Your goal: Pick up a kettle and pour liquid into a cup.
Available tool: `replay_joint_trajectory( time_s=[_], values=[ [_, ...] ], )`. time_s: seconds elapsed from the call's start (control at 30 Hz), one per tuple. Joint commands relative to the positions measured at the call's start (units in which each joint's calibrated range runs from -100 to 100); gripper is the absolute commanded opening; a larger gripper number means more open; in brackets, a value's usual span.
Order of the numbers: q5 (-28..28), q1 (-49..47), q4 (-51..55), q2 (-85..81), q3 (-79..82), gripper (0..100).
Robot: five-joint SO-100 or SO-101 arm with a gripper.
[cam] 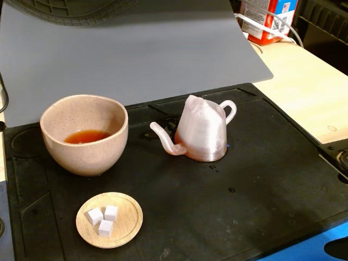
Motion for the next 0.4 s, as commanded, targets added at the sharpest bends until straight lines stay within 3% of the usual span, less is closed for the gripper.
replay_joint_trajectory(
  time_s=[0.0, 0.37],
  values=[
    [0.3, -0.4, 0.3, -0.2, 0.2, 1],
    [0.3, -0.5, 0.3, -0.3, 0.2, 1]
  ],
)
